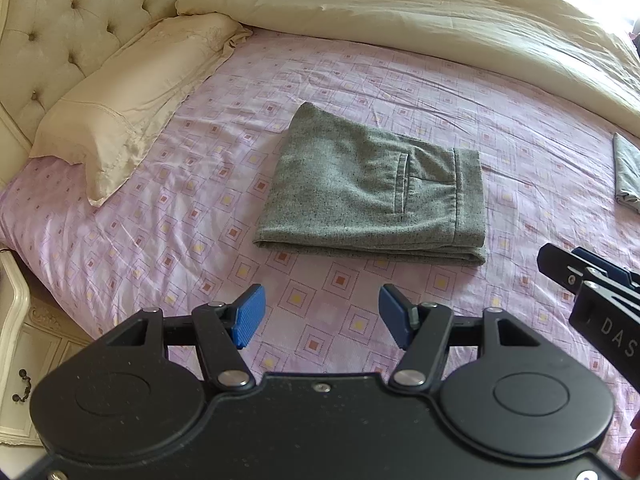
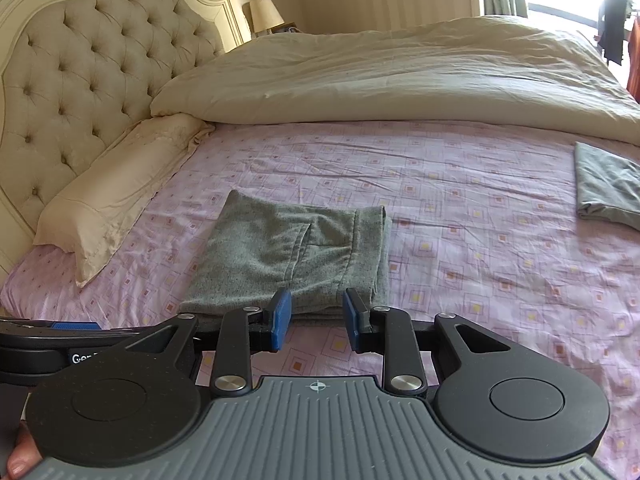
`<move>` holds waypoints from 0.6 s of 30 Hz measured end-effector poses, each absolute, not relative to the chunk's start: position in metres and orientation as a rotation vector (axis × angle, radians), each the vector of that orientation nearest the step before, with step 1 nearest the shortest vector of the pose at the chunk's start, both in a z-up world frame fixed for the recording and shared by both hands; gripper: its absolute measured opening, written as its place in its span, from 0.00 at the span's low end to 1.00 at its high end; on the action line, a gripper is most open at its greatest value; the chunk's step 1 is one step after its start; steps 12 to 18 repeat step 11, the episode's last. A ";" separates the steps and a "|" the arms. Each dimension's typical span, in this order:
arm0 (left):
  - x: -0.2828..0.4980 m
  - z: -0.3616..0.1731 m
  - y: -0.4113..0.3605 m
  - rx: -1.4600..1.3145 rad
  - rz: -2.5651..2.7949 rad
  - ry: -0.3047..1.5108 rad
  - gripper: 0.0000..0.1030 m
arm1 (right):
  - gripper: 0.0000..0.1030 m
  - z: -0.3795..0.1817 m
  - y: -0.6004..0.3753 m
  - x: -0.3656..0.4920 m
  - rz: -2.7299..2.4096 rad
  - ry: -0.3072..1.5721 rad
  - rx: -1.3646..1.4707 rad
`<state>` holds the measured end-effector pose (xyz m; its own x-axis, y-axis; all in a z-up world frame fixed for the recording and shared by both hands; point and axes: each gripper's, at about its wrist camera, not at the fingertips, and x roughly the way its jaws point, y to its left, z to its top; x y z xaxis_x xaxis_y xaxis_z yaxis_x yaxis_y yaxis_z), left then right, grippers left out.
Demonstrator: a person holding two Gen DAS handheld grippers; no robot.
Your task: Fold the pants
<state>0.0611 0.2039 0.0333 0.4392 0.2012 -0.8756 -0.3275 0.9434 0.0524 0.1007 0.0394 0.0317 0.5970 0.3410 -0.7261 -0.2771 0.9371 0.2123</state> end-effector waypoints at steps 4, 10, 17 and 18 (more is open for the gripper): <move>0.063 0.030 0.207 -0.131 0.316 1.074 0.64 | 0.27 0.029 0.041 0.103 0.347 0.866 0.078; 0.070 0.023 0.221 -0.142 0.285 1.082 0.65 | 0.27 0.024 0.050 0.106 0.314 0.878 0.072; 0.072 0.021 0.224 -0.141 0.272 1.084 0.65 | 0.27 0.022 0.053 0.107 0.305 0.881 0.069; 0.072 0.021 0.224 -0.141 0.272 1.084 0.65 | 0.27 0.022 0.053 0.107 0.305 0.881 0.069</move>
